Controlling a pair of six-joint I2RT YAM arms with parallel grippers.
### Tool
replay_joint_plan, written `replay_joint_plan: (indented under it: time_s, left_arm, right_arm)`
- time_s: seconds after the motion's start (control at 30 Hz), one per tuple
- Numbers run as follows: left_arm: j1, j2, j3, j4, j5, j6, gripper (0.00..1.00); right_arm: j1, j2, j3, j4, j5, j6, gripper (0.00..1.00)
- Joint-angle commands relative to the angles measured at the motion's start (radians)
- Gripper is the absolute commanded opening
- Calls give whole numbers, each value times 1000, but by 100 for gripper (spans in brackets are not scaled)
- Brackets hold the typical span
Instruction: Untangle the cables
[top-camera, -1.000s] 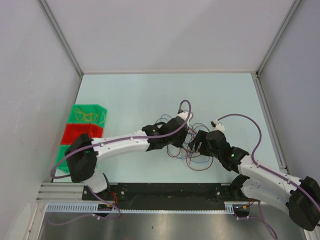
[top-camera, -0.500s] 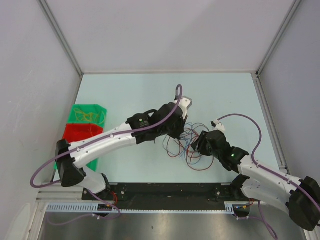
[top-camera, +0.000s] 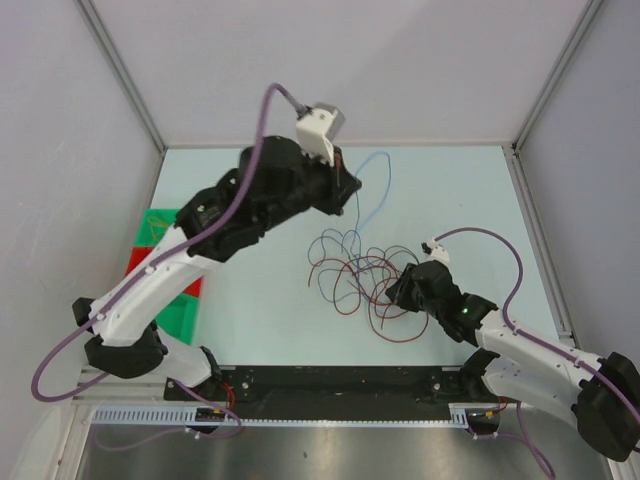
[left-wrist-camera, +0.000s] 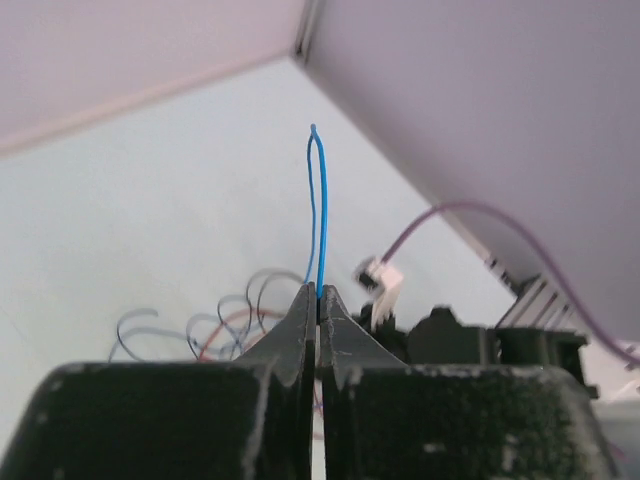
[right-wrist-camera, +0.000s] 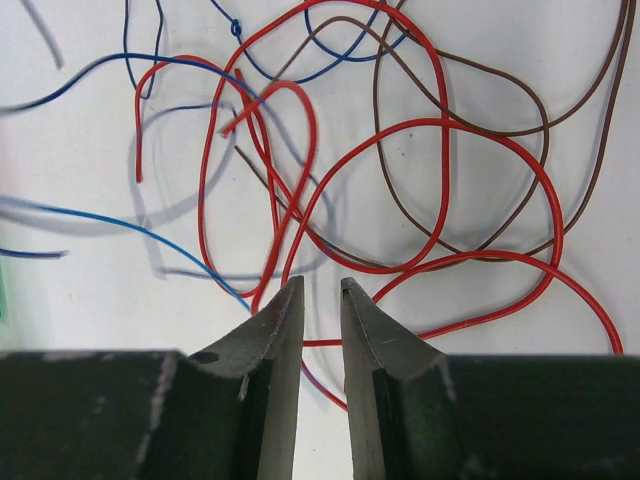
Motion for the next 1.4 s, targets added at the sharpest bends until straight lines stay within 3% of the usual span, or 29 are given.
replay_joint_plan:
  time_s: [0.0,0.13,0.3,0.37,0.5,0.6,0.9,1.13,1.37]
  left_arm:
    - [48,-1,199,13,-17,74,0]
    - [65,1,355,111,-20,134,0]
    - [65,-65,319,313,17,217,0]
    - [65,-90,280,393,20,235,0]
    - [65,-140,199,427,0,257,1]
    - [65,-162,142,409,-18,252,0]
    - [94,-329,-210,541,108,286,0]
    - [142,-394,-289,549,187,212,0]
    - [177,-423,-297,564,336,134,0]
  right_arm:
    - [0,-3,-12,40,24,-15,26]
    - [0,-14,-17,44,25,-17,26]
    - [0,-14,-19,43,24,-18,29]
    - [-2,-17,-19,40,22,-18,36]
    - [-9,-13,-11,64,-27,-50,61]
    - [-12,-11,52,28,-65,-102,67]
    - [-14,-95,306,-167,-166,-222,72]
    - [-15,-201,415,-203,-229,-348,73]
    - [-22,-266,509,-126,-254,-432,76]
